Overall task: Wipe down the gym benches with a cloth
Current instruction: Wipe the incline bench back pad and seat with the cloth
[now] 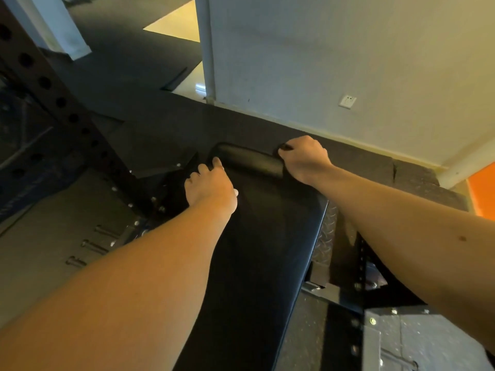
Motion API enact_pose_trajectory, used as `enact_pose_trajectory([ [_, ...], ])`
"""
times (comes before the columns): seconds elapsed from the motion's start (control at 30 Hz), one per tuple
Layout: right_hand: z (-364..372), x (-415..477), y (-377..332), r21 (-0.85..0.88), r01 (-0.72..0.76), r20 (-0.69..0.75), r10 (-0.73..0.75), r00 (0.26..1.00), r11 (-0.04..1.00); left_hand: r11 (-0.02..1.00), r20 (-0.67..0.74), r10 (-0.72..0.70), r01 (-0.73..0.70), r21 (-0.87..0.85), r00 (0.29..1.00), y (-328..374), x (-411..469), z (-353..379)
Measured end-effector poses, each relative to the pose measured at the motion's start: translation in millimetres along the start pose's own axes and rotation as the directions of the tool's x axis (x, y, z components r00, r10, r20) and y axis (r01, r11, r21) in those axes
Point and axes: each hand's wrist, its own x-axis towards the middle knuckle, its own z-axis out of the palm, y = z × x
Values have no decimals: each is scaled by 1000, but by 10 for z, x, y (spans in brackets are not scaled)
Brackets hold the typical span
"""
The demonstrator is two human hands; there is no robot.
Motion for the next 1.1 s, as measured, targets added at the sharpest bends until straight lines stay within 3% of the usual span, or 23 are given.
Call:
enact_pose_trajectory([
  [0.17, 75, 31, -251, -103, -21, -19, 19, 1000, 994, 1000, 8, 3, -3, 1, 1000, 6, 19, 48],
  [0.3, 351, 144, -755, -26, 122, 35, -121, 992, 992, 1000, 4, -18, 18, 15, 1000, 21, 12, 3],
  [0.43, 233, 140, -452, 20, 127, 49, -128, 991, 992, 1000, 3, -12, 12, 11, 1000, 8, 2, -6],
  [0.67, -131, -40, 306, 25, -18, 26, 18, 999, 1000, 1000, 26, -7, 8, -30, 1000, 25, -51, -22],
  [0.8, -11, 79, -114, -52, -6, 34, 7, 999, 999, 1000, 23, -11, 12, -20, 1000, 29, -26, -4],
  [0.93, 245, 128, -628, -21, 146, 65, -145, 987, 989, 999, 19, -23, 24, -41, 1000, 50, -22, -15],
  [1.1, 111, 45, -219, 37, 137, 42, -139, 989, 990, 996, 11, -29, 30, -86, 1000, 12, -60, 1],
])
